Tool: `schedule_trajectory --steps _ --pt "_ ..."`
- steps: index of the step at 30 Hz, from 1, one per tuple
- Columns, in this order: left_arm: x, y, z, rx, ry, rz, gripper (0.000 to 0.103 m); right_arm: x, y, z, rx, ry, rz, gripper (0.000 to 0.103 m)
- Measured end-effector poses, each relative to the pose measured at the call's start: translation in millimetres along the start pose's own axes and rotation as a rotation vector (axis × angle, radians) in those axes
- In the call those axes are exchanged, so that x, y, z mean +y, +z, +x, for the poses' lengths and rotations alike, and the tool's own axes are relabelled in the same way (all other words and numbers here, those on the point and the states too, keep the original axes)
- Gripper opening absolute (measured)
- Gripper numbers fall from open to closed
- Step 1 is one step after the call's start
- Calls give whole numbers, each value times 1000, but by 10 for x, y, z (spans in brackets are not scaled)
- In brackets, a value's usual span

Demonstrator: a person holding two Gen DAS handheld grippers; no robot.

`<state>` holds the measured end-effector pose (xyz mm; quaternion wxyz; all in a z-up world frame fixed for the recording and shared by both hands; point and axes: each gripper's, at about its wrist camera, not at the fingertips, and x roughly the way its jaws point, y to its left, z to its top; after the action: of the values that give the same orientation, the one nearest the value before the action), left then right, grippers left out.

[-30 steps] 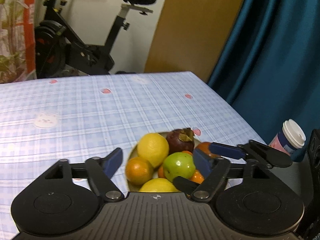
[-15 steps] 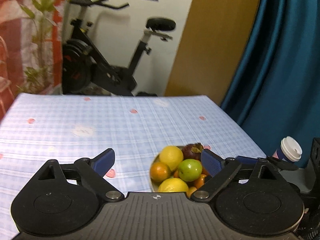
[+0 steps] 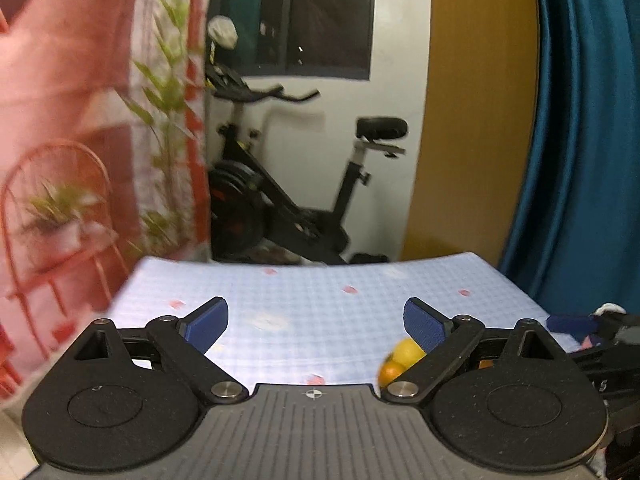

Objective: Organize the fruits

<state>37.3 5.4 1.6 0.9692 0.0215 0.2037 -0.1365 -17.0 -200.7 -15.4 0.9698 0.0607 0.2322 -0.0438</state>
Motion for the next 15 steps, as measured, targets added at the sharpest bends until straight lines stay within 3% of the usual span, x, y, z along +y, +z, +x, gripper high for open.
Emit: schedule_trajectory --steps 5,15 --pt "-37 38 -201 -16 -2 -16 98 113 46 -112 -16 -20 -32 103" --pt "-121 -49 -228 -32 45 0 98 142 47 -162 -20 -20 -32 103"
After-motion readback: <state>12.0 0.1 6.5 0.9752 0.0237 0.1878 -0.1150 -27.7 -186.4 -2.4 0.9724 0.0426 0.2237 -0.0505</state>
